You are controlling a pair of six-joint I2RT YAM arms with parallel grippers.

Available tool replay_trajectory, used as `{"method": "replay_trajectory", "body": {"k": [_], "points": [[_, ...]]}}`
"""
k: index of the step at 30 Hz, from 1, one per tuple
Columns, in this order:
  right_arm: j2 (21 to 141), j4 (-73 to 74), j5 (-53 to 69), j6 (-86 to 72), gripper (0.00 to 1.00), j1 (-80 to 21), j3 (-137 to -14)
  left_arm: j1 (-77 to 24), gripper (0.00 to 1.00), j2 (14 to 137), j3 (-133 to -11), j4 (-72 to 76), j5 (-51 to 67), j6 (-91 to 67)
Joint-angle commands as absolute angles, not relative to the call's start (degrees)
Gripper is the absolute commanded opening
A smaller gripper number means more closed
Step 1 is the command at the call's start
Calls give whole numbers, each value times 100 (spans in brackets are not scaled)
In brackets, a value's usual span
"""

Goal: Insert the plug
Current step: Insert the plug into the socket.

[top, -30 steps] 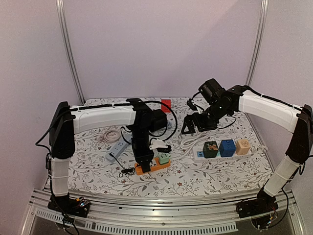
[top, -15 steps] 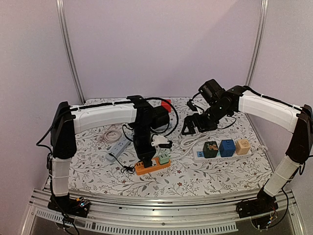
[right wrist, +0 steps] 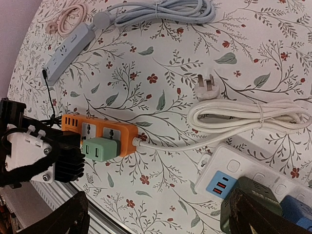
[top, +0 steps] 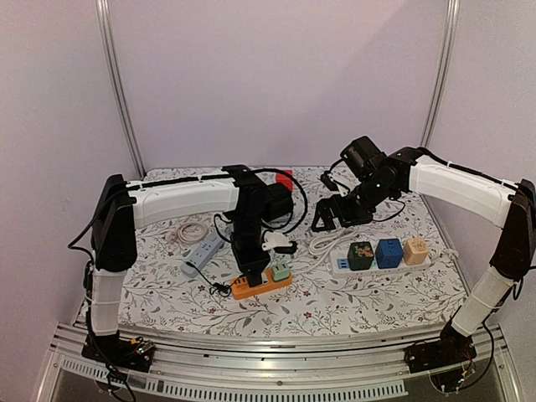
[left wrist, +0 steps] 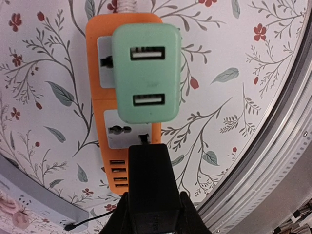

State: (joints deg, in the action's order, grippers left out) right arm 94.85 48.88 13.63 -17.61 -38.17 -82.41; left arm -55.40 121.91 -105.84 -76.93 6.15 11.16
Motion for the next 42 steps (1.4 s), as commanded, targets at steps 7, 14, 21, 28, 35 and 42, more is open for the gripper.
{"method": "replay_trajectory", "body": {"k": [7, 14, 21, 28, 35, 42], "points": [[9299, 4921, 1346, -1664, 99, -3808, -8200, -5656, 0, 12381, -10924, -7409, 572, 1067], [9256, 4939, 1334, -1661, 99, -3809, -8209, -5673, 0, 12486, -10818, -7680, 579, 1107], [9279, 4934, 1367, -1626, 99, -3809, -8273, -5680, 0, 12501, -10698, -7653, 522, 1032], [9205, 4935, 1340, -1609, 99, -3806, -8190, -5704, 0, 12464, -10441, -7076, 228, 1033], [9189, 4939, 1342, -1633, 99, -3806, -8174, -5739, 0, 12690, -10476, -7155, 130, 1020], [9143, 4927, 1320, -1628, 99, -3807, -8124, -5828, 0, 12797, -9964, -7197, -213, 1023]]}}
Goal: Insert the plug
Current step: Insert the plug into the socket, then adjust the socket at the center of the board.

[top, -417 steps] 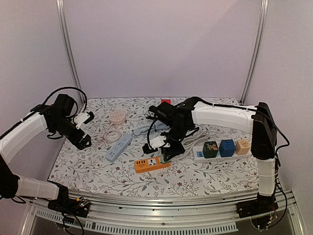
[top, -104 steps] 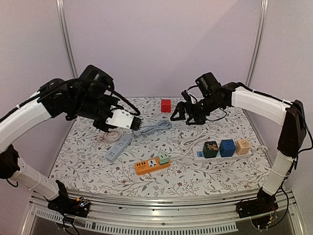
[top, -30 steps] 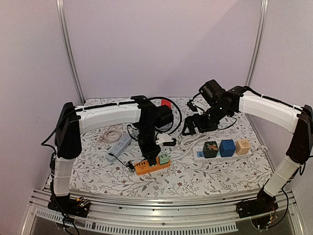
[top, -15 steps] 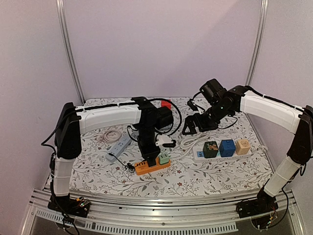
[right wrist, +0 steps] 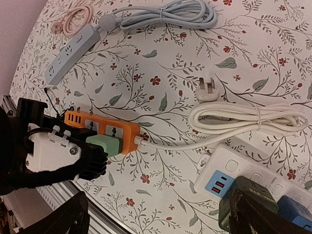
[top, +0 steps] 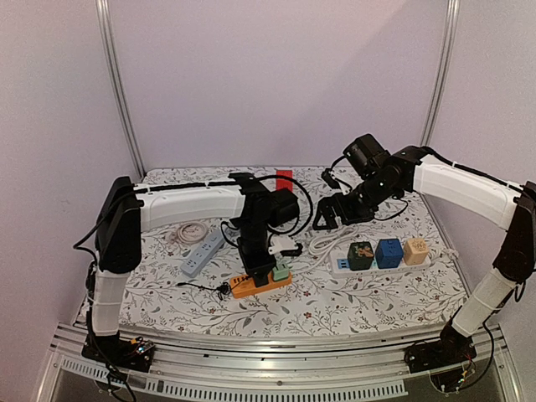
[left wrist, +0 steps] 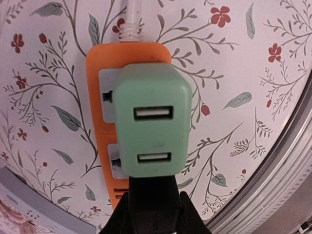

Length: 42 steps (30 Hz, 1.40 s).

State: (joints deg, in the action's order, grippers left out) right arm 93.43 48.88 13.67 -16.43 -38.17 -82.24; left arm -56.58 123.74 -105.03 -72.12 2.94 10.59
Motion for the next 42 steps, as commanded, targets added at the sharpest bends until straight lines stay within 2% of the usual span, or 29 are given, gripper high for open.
{"method": "replay_trajectory", "body": {"k": [1, 7, 11, 12, 14, 17, 22, 24, 25, 30, 34, 39, 42], "points": [[9147, 4918, 1314, -1630, 99, -3811, -8121, -5889, 0, 12842, -9917, -7199, -301, 1042], [9202, 4856, 1395, -1670, 99, -3806, -8115, -5967, 0, 13326, -10223, -7598, 348, 976], [9135, 4851, 1349, -1666, 99, -3810, -8037, -5886, 0, 13233, -10163, -7584, 527, 1041], [9118, 4842, 1345, -1662, 99, -3806, -8022, -5881, 5, 13177, -10161, -7578, 586, 1088], [9119, 4831, 1375, -1660, 99, -3810, -8024, -5880, 29, 13004, -10256, -7607, 673, 1194], [9169, 4821, 1431, -1638, 99, -3813, -8069, -5859, 59, 12731, -10711, -7714, 532, 1369], [9137, 4817, 1461, -1600, 99, -3812, -8162, -5760, 87, 12370, -11572, -7937, 357, 1635], [9066, 4815, 1451, -1563, 99, -3808, -8174, -5748, 92, 12189, -11731, -8014, 366, 1764], [9020, 4814, 1440, -1532, 99, -3813, -8173, -5743, 99, 12078, -11736, -8035, 364, 1842], [8909, 4793, 1601, -1181, 99, -3812, -8242, -5612, 100, 11330, -11356, -8297, 359, 2428], [8921, 4451, 1877, -632, 99, -3924, -8285, -5082, 100, 10703, -10999, -8288, 360, 2438], [8968, 3714, 1688, 1384, 99, -4704, -8047, -3783, 99, 9961, -10519, -8016, 518, 2071], [9340, 3679, 1772, 2774, 99, -5083, -8051, -3086, 100, 9596, -9725, -7618, 428, 1897]]}}
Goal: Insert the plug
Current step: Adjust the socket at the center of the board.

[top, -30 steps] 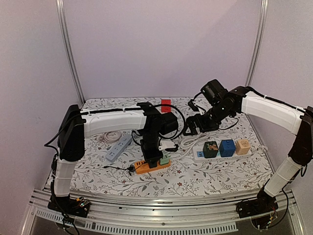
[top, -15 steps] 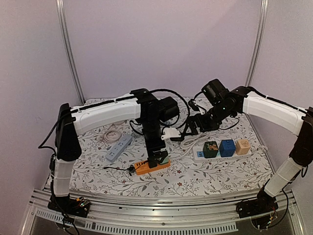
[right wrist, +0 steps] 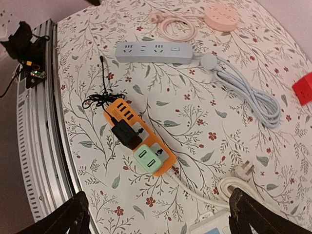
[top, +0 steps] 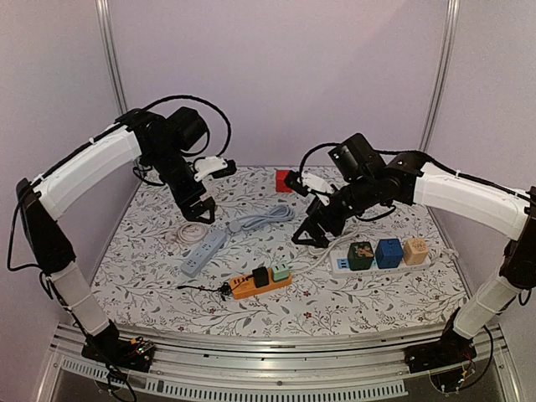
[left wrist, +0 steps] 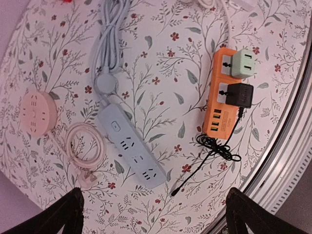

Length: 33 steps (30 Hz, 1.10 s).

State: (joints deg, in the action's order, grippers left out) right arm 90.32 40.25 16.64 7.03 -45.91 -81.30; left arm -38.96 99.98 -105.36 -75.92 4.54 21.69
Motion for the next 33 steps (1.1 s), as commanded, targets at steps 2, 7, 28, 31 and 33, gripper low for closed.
{"method": "replay_trajectory", "body": {"k": [2, 7, 28, 31, 33], "points": [[9661, 3702, 1930, 3216, 99, -5136, -8120, -2739, 100, 9456, -9206, -7308, 298, 1821], [10336, 4225, 2058, 4513, 99, -5311, -8427, -2317, 99, 9286, -8177, -6778, 19, 1670], [11746, 4444, 1955, 5204, 50, -5320, -9077, -2284, 99, 9261, -7487, -6327, 280, 1724], [11718, 4441, 1939, 5143, 45, -5266, -9030, -2283, 99, 9302, -7505, -6315, 281, 1715], [11703, 4439, 1918, 5127, 40, -5240, -8995, -2284, 99, 9321, -7506, -6316, 300, 1715]]}}
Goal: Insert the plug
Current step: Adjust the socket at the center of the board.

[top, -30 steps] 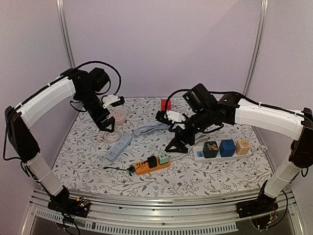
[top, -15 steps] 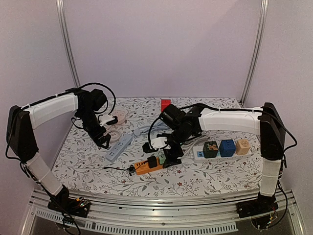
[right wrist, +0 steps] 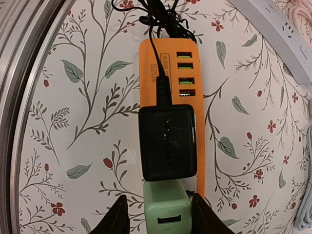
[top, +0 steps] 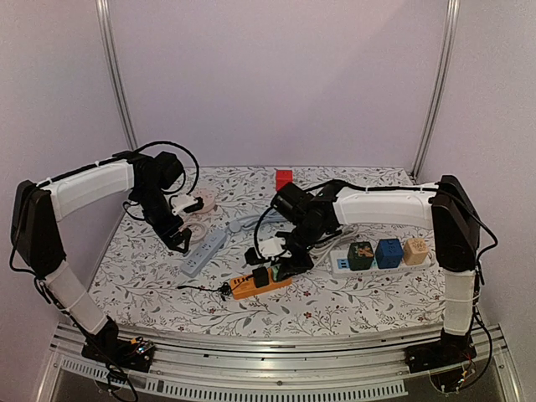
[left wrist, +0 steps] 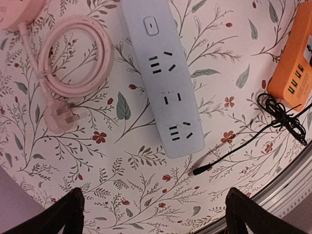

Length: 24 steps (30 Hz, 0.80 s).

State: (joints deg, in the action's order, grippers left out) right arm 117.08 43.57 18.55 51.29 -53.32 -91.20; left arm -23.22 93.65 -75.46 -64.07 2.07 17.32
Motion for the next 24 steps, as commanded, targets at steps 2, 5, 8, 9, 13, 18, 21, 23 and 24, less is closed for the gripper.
{"method": "replay_trajectory", "body": {"k": [2, 5, 8, 9, 13, 18, 21, 23, 24], "points": [[11698, 4441, 1872, 5121, 36, -5220, -8954, -2284, 99, 9333, -7506, -6311, 278, 1712], [11683, 4445, 1808, 5099, 33, -5182, -8869, -2277, 99, 9334, -7497, -6302, 276, 1711], [11614, 4446, 1783, 5135, 30, -5131, -8764, -2281, 99, 9344, -7488, -6306, 288, 1714], [11590, 4442, 1771, 5140, 28, -5117, -8736, -2285, 99, 9351, -7488, -6303, 290, 1714], [11526, 4442, 1753, 5133, 23, -5084, -8646, -2280, 99, 9401, -7488, -6285, 292, 1710], [11395, 4446, 1690, 5191, 23, -5054, -8379, -2292, 99, 9623, -7440, -6120, 338, 1565], [11319, 4426, 1643, 5224, 36, -5052, -8302, -2362, 98, 10026, -7532, -6012, 348, 1327], [11290, 4415, 1617, 5103, 49, -5046, -8329, -2483, 97, 10359, -7701, -5994, 381, 1227], [11245, 4406, 1607, 5060, 55, -5049, -8338, -2556, 97, 10494, -7760, -5997, 356, 1201]]}}
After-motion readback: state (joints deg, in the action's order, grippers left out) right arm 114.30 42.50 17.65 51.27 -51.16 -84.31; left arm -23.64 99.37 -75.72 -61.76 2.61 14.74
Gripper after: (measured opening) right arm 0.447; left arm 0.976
